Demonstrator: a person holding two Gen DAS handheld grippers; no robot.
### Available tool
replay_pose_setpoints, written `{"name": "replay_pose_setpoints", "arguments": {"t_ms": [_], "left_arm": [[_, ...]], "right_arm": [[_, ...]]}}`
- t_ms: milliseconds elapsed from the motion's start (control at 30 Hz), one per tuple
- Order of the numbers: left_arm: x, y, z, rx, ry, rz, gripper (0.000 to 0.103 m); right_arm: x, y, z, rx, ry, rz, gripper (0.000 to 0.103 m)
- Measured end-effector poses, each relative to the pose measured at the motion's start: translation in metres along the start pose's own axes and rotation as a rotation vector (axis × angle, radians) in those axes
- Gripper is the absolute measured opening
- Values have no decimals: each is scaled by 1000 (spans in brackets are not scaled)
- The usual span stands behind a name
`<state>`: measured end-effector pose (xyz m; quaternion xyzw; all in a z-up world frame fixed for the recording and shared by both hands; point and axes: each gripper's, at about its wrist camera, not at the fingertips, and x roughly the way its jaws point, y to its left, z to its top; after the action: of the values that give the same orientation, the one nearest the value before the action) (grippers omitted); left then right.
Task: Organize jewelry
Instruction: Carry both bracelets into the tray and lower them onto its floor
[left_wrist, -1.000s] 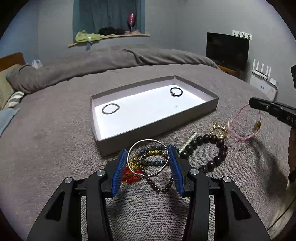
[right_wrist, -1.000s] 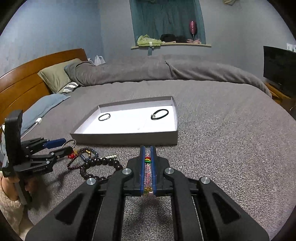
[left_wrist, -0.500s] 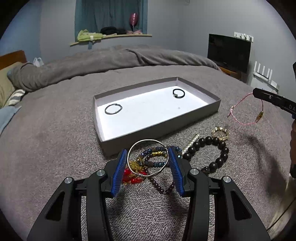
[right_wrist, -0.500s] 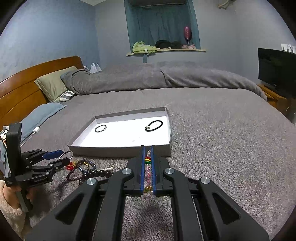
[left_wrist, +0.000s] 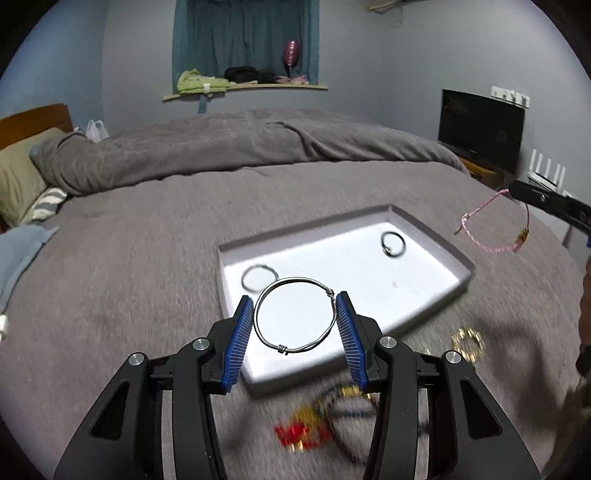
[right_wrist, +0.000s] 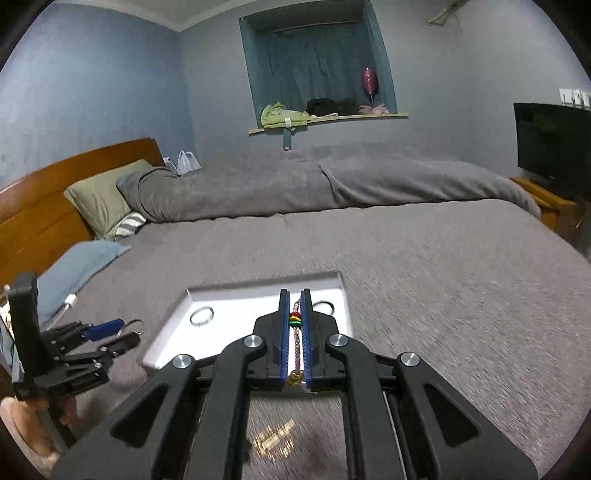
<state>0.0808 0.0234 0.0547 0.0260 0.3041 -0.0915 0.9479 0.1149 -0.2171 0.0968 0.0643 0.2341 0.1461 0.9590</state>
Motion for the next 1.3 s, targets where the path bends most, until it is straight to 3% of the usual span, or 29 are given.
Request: {"name": "replay_pose_setpoints", "arguments": {"t_ms": [167,467,1300], "left_arm": [[36,14,18,-62,38,21,48],[84,29,-4,-46,185,30,48],[88,17,-19,32,221,15,48]], "right_arm": [[33,0,-5,4,11,-4,6],[91,-19,-36,28,161,-16,6],[107,-15,-56,-25,280,-63,6]]}}
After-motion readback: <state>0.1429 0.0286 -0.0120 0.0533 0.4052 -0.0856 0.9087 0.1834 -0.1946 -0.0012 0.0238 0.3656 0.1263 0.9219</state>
